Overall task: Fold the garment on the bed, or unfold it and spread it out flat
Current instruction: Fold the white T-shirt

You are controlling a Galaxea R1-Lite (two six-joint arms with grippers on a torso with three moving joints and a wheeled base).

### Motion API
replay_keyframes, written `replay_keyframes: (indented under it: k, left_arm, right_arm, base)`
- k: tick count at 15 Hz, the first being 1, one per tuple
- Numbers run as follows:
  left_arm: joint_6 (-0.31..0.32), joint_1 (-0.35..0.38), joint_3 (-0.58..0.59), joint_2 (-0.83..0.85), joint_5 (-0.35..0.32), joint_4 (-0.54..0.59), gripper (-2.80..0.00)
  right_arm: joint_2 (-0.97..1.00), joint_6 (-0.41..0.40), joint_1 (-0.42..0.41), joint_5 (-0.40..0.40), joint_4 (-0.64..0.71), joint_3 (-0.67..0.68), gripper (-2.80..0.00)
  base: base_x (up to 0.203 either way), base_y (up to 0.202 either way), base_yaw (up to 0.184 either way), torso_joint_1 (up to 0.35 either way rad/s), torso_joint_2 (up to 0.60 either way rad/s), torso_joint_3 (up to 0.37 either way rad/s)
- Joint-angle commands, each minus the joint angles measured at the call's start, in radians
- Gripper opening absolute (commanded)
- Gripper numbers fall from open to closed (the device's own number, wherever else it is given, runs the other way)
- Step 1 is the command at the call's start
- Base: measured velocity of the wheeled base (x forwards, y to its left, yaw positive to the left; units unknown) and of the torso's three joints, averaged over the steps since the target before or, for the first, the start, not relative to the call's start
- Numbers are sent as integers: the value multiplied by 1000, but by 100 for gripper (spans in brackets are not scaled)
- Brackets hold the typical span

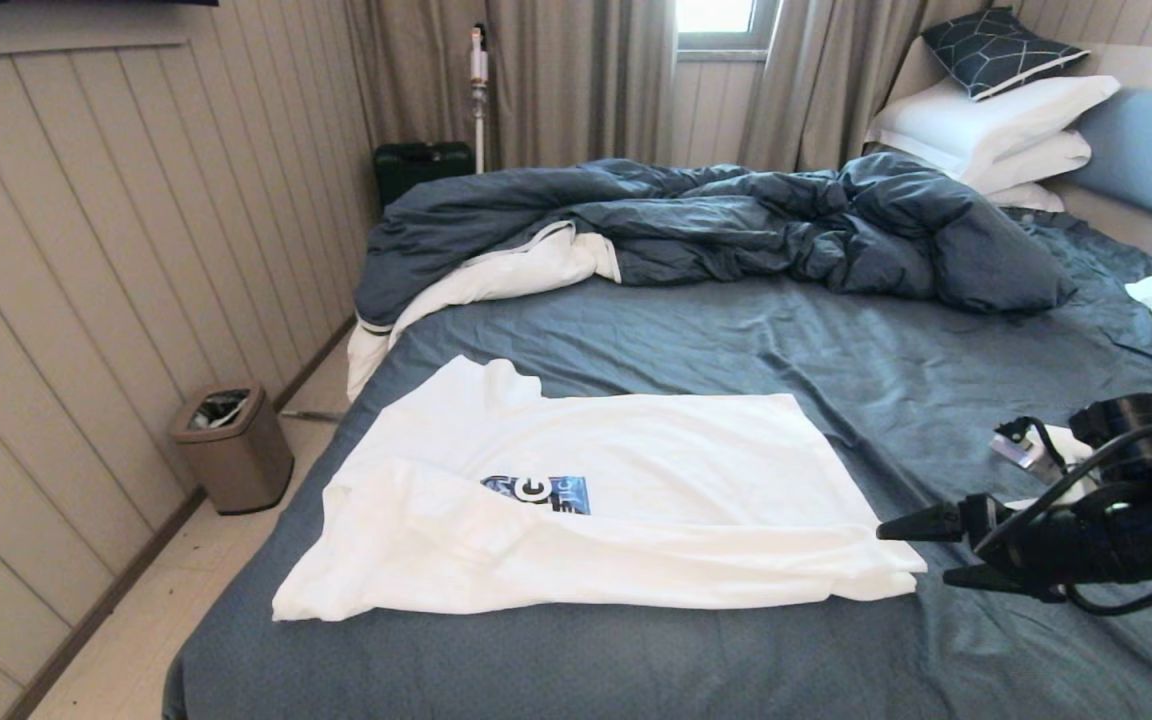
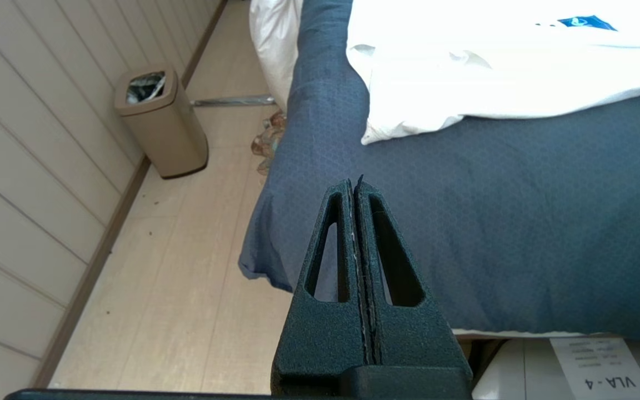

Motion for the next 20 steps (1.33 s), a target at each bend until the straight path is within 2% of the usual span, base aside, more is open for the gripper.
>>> replay_keyframes:
  k: [1,6,7,17,20]
  left_arm:
    - [1,0,0,2,0,8,-280]
    - [2,0,-1,2,-2,9,-280]
    - [2,0,-1,2,0,9,-280]
    - [2,-1,-2,2,-2,15,-280]
    - [2,0,-2,2,-2,16,-280]
  right_arm:
    - [31,4,29,1,1,-11,0]
    - [50,4,44,-12,-1,-27,0]
    - [53,4,44,-14,-1,-28,-280]
    - [52,1,61,-15,1,-32,-280]
    - [60,10,60,-15,2,-76,-280]
  base:
    - [0,0,0,0,0,0]
    - [0,0,0,0,0,0]
    - [0,0,0,0,0,0]
    - [0,0,0,0,0,0]
    - [0,0,0,0,0,0]
